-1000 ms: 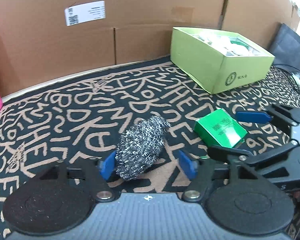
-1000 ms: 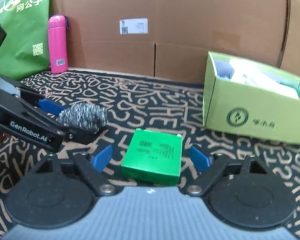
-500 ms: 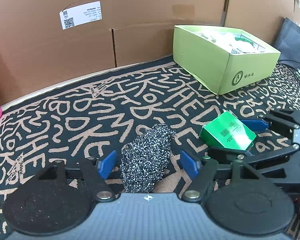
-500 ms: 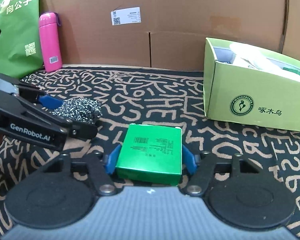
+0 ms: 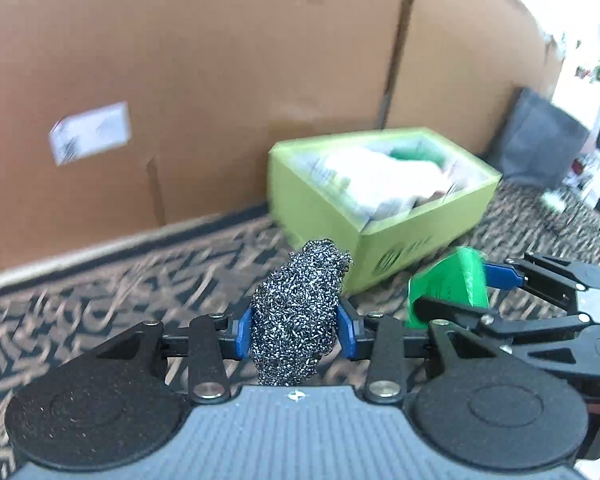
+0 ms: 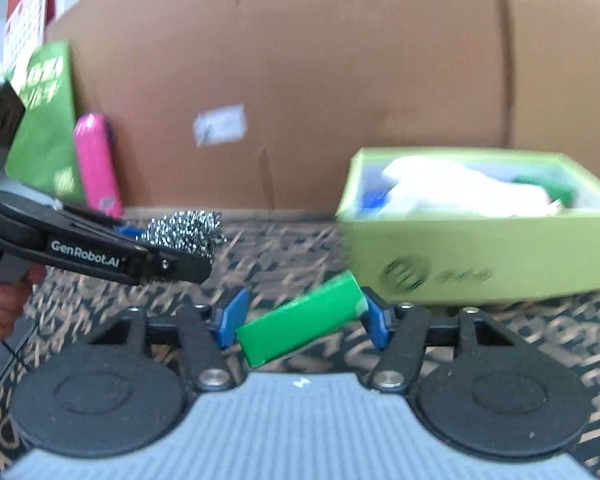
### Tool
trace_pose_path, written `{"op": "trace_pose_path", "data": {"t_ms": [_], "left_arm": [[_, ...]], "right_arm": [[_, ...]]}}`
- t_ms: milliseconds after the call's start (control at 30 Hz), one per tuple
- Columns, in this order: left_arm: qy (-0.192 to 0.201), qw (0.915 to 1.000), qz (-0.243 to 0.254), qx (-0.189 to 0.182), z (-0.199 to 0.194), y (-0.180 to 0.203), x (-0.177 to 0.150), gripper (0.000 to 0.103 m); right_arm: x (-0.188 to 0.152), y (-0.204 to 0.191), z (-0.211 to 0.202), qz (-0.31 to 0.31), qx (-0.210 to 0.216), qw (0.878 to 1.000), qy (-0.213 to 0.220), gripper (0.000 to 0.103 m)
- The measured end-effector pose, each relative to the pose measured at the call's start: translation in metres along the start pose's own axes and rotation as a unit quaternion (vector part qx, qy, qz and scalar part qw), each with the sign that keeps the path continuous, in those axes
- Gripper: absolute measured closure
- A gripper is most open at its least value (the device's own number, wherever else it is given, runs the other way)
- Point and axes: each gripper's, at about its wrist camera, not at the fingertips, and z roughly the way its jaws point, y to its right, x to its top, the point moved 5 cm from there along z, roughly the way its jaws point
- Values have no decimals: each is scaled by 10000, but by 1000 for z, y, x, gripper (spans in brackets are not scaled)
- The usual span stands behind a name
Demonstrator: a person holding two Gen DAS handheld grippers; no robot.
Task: Organize objects
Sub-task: 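Carry the steel wool and green box over the lime-green box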
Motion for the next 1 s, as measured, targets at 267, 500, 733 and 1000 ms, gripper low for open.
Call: {"op": "trace_pose_path", "data": {"t_ms": [267,500,733,1000], "left_arm": [[334,9989,98,-330,28,49,55,59],[-108,9992,282,-245,49,57,34,58],[-120,9993,285,-230,50,55,34,57],[97,9993,247,-276,56,63,59,57]], "right_arm": [[28,72,-11,90,-868,9959,242,63],[-27,99,6,178,-1021,9935,-466,28],[-43,105,38,325,-937,9908,-918,39],[-16,109,-7,583,-788,9952,46,43]]}}
